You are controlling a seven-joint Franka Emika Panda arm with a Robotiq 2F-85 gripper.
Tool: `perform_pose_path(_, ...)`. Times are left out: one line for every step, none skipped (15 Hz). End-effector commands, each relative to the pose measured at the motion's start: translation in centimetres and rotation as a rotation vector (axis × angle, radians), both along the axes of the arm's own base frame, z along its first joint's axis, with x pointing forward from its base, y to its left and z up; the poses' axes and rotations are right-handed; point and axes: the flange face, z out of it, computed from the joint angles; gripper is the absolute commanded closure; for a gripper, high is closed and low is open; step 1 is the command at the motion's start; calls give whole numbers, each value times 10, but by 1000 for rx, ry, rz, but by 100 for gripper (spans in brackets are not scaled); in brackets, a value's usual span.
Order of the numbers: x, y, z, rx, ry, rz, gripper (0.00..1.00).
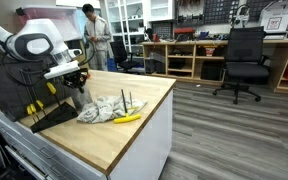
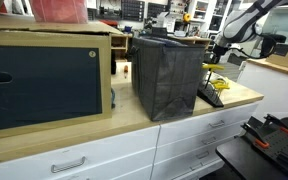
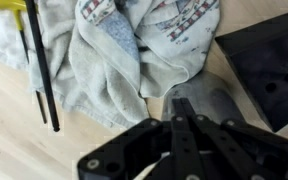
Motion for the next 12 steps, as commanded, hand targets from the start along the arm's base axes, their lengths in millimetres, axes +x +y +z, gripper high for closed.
perform_pose_path(29,17,-8,24,-20,-29,100)
perform_pose_path(32,18,-8,26,-24,-29,100)
perform_pose_path(35,21,-8,31,-26,-29,100)
perform_pose_path(37,24,-8,36,-26,-31,100)
perform_pose_path(40,26,-9,40,-25,-28,100)
perform_pose_path(42,28,-9,46,-24,-24,100)
perform_pose_path(43,31,-9,52,-21,-20,100)
perform_pose_path(45,34,-9,54,-22,-18,100)
perform_pose_path(46,35,-7,49,-20,-15,100)
perform_pose_path(46,34,-5,36,-16,-16,100)
perform_pose_path(45,29,0,15,-6,-27,100)
perform_pose_path(45,25,5,9,-4,-39,100)
